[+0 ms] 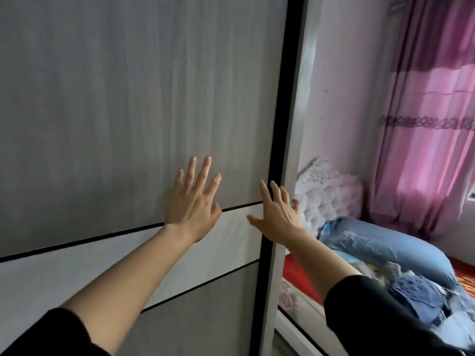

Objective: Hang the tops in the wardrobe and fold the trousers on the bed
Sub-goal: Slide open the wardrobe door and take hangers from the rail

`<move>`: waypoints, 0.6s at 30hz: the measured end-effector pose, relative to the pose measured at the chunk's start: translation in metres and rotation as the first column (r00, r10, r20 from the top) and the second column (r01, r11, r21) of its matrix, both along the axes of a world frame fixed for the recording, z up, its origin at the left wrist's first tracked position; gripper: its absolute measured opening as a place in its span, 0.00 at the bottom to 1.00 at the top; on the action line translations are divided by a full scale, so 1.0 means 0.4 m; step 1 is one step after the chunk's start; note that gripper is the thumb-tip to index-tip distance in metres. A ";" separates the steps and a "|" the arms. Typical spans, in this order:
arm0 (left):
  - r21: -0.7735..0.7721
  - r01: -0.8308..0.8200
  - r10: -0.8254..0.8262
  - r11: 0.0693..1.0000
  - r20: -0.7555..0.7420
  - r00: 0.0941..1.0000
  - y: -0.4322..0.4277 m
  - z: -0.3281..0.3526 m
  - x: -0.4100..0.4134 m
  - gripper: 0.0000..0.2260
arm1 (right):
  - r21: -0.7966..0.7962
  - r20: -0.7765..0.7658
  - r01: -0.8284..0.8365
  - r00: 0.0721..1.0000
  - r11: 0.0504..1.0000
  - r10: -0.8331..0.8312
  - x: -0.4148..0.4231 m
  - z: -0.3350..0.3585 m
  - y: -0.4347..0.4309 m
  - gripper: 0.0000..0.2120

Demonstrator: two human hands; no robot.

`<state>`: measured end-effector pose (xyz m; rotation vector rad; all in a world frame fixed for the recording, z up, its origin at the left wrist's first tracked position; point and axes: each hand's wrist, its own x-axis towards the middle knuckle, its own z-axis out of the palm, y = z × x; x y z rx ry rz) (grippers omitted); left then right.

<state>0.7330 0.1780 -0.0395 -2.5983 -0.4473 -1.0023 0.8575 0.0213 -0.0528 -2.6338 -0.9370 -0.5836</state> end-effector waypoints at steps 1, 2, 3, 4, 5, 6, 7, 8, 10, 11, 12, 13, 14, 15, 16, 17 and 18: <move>0.039 -0.022 0.021 0.999 0.026 0.999 0.020 0.002 0.008 0.28 | 0.026 0.045 -0.041 0.998 0.999 0.040 0.019 0.002 0.031 0.44; 0.079 -0.047 0.043 0.996 0.051 0.998 0.042 0.002 0.016 0.29 | 0.050 0.102 -0.083 0.992 0.995 0.077 0.037 0.005 0.062 0.44; 0.119 -0.072 0.065 0.990 0.069 0.996 0.063 0.002 0.023 0.30 | 0.066 0.169 -0.124 0.979 0.990 0.112 0.053 0.009 0.091 0.44; 0.155 -0.087 0.075 0.984 0.078 0.994 0.083 0.002 0.029 0.30 | 0.072 0.240 -0.167 0.960 0.983 0.146 0.067 0.013 0.116 0.45; 0.190 -0.090 0.074 0.978 0.086 0.993 0.101 -0.001 0.032 0.31 | 0.066 0.308 -0.211 0.934 0.975 0.182 0.079 0.016 0.137 0.45; 0.223 -0.091 0.070 0.971 0.098 0.993 0.118 -0.006 0.033 0.31 | 0.047 0.371 -0.258 0.901 0.965 0.223 0.092 0.019 0.156 0.45; 0.249 -0.095 0.069 0.964 0.112 0.991 0.133 -0.011 0.034 0.31 | 0.017 0.432 -0.303 0.862 0.953 0.267 0.108 0.021 0.174 0.45; 0.269 -0.103 0.070 0.958 0.128 0.989 0.145 -0.018 0.034 0.32 | -0.021 0.483 -0.346 0.818 0.938 0.313 0.123 0.023 0.188 0.44; 0.297 -0.123 0.076 0.947 0.167 0.983 0.166 -0.033 0.031 0.32 | -0.089 0.556 -0.423 0.730 0.902 0.398 0.156 0.020 0.215 0.42; 0.313 -0.135 0.080 0.940 0.184 0.980 0.176 -0.041 0.030 0.32 | -0.104 0.578 -0.456 0.696 0.884 0.427 0.172 0.015 0.228 0.41; 0.334 -0.149 0.087 0.931 0.195 0.977 0.187 -0.046 0.029 0.32 | -0.102 0.593 -0.484 0.672 0.869 0.444 0.185 0.009 0.242 0.41; 0.360 -0.166 0.097 0.918 0.202 0.975 0.196 -0.050 0.029 0.32 | -0.088 0.606 -0.505 0.657 0.859 0.448 0.195 0.002 0.257 0.41; 0.390 -0.187 0.112 0.902 0.209 0.972 0.205 -0.052 0.029 0.32 | -0.067 0.618 -0.521 0.648 0.851 0.445 0.201 -0.005 0.272 0.42; 0.421 -0.212 0.129 0.882 0.216 0.968 0.211 -0.054 0.030 0.31 | -0.043 0.628 -0.536 0.642 0.843 0.440 0.206 -0.012 0.286 0.42; 0.448 -0.232 0.143 0.863 0.225 0.964 0.217 -0.056 0.031 0.31 | -0.019 0.637 -0.549 0.637 0.836 0.434 0.209 -0.019 0.296 0.42; 0.468 -0.245 0.148 0.849 0.234 0.961 0.220 -0.057 0.032 0.31 | 0.001 0.646 -0.561 0.632 0.828 0.428 0.212 -0.024 0.304 0.41; 0.479 -0.249 0.145 0.842 0.244 0.959 0.221 -0.056 0.032 0.31 | 0.014 0.657 -0.573 0.623 0.819 0.425 0.214 -0.027 0.309 0.40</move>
